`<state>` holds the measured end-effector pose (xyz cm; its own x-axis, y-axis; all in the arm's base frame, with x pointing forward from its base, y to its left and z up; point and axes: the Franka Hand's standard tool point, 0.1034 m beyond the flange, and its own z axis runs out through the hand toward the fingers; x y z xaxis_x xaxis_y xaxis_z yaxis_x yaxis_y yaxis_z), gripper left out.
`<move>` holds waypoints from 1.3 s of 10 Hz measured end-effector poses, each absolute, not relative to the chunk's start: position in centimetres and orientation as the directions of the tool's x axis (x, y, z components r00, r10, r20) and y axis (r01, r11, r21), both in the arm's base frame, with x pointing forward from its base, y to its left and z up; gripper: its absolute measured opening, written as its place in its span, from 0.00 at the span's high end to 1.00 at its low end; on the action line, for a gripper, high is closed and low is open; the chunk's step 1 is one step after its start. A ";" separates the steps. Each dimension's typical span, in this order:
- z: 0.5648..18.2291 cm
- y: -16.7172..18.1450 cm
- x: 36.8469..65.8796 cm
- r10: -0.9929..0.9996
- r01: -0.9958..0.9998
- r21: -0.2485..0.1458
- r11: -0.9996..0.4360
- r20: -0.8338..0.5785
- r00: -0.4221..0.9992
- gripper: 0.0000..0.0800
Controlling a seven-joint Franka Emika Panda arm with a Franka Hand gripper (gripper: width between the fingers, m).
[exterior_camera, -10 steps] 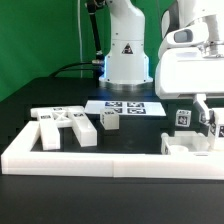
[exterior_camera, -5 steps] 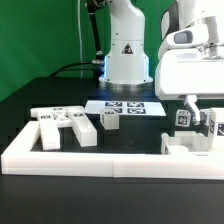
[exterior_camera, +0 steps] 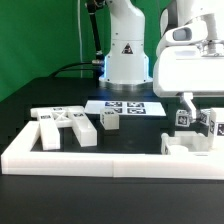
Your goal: Assemble chair
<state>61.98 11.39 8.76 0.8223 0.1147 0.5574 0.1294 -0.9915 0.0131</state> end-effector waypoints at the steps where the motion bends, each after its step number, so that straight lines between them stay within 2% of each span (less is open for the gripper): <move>1: 9.2 11.3 62.0 0.117 0.132 0.012 -0.991 0.541 0.833 0.19; 3: 9.6 11.0 62.1 0.113 0.127 0.008 -0.992 0.516 0.849 0.19; 4: 9.1 10.5 62.0 0.108 0.120 0.008 -0.993 0.505 0.856 0.19; 5: 8.4 10.9 61.5 0.111 0.123 -0.007 -0.992 0.380 0.918 0.19; 6: 8.5 11.1 61.9 0.112 0.124 -0.013 -0.992 0.335 0.935 0.19; 7: 8.1 11.2 61.4 0.111 0.119 -0.026 -0.993 0.211 0.971 0.19; 9: 8.3 11.9 61.9 0.113 0.117 -0.038 -0.992 0.104 0.988 0.19; 12: 8.1 11.9 62.1 0.114 0.119 -0.036 -0.992 0.113 0.987 0.19; 13: 8.1 11.8 62.2 0.116 0.121 -0.036 -0.992 0.114 0.987 0.34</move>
Offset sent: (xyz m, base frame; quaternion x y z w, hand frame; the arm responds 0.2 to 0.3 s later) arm 0.0053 -0.0045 -0.0063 0.0209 -0.0096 0.0245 0.9994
